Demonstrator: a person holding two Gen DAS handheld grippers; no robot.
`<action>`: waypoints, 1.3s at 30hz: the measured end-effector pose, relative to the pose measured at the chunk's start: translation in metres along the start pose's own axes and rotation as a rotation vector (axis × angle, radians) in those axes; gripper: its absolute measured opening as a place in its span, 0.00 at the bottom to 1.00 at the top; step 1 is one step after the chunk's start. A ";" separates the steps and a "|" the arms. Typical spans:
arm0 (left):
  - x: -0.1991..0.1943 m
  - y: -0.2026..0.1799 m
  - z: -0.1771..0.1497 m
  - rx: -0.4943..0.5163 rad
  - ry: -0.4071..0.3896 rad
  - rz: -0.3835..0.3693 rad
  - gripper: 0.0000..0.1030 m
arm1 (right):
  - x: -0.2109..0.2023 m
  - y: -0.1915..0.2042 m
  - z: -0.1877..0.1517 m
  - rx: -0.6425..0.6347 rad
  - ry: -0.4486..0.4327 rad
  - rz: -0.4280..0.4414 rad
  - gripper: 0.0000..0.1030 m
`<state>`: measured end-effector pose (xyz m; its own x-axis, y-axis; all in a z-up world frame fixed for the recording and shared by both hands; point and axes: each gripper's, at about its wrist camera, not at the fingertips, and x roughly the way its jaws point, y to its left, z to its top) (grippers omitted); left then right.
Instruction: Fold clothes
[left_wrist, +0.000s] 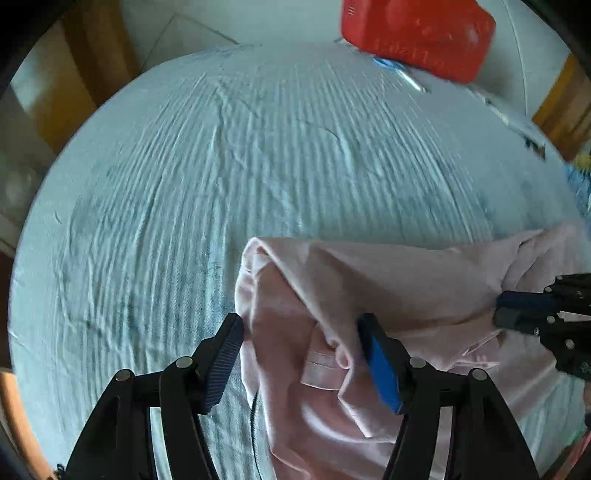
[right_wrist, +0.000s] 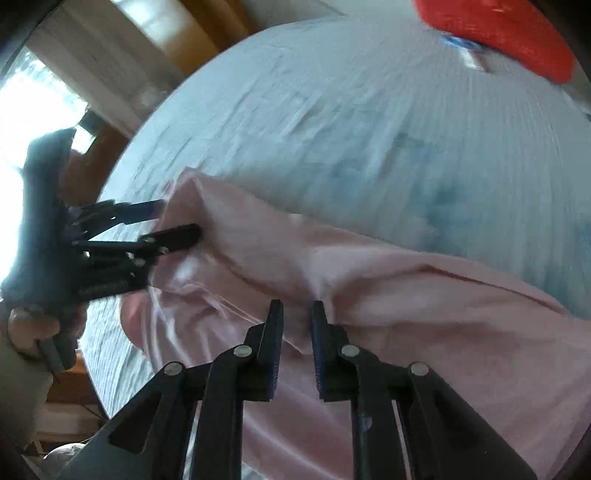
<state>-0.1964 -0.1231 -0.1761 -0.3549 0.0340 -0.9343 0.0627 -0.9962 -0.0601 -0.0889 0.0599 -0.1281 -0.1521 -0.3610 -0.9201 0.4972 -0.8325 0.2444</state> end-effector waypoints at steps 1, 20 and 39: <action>-0.003 0.005 0.001 -0.015 -0.008 0.013 0.64 | -0.002 -0.008 -0.002 0.004 0.005 -0.027 0.14; -0.010 -0.021 -0.051 -0.130 -0.007 0.011 0.65 | -0.053 -0.056 -0.060 0.092 -0.061 0.109 0.15; -0.032 -0.109 -0.109 -0.179 -0.071 0.014 0.80 | -0.117 -0.176 -0.120 0.201 -0.120 -0.015 0.89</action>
<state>-0.0906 -0.0069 -0.1783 -0.4175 0.0083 -0.9087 0.2305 -0.9663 -0.1147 -0.0557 0.2989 -0.1003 -0.2649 -0.3858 -0.8837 0.3157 -0.9007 0.2986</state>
